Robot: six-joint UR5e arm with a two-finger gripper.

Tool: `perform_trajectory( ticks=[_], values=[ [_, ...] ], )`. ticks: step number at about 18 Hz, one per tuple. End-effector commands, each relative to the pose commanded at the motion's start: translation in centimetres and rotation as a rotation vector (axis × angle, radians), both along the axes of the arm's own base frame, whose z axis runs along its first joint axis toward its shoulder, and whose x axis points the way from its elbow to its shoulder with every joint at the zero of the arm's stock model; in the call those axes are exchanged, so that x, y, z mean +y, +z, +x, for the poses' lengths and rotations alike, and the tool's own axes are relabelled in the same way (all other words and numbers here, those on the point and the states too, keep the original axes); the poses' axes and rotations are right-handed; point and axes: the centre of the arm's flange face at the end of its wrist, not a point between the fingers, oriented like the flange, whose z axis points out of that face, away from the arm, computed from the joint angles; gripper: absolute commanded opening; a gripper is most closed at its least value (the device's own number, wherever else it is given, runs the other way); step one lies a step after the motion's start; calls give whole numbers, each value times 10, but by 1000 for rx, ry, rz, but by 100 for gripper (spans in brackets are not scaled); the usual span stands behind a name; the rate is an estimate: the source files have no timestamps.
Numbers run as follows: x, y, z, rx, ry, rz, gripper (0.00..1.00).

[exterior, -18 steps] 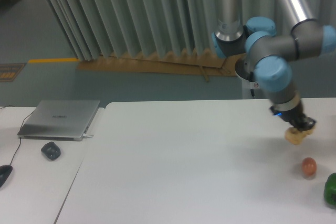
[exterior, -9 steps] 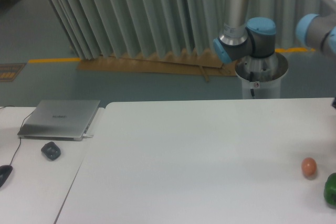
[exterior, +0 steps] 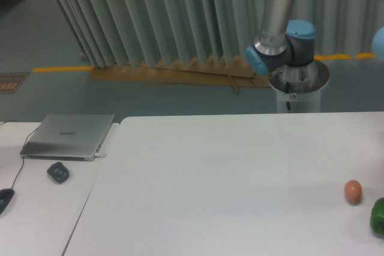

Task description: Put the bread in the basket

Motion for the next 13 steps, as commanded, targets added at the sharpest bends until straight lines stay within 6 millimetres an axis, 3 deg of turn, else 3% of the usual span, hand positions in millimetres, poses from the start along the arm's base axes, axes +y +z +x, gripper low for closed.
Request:
perform_trajectory(
  ticks=[3,4,5,6,13],
  values=[
    [-3,-2,-6,8,6,4,37],
    [-2,-2,-7,9,3,4,55],
    [-2,-4,-8,8,-3,0,82],
    [-1,-6,-8,6,-6,0,100],
    [3,-9,-4,11,-13,0,100]
  ],
)
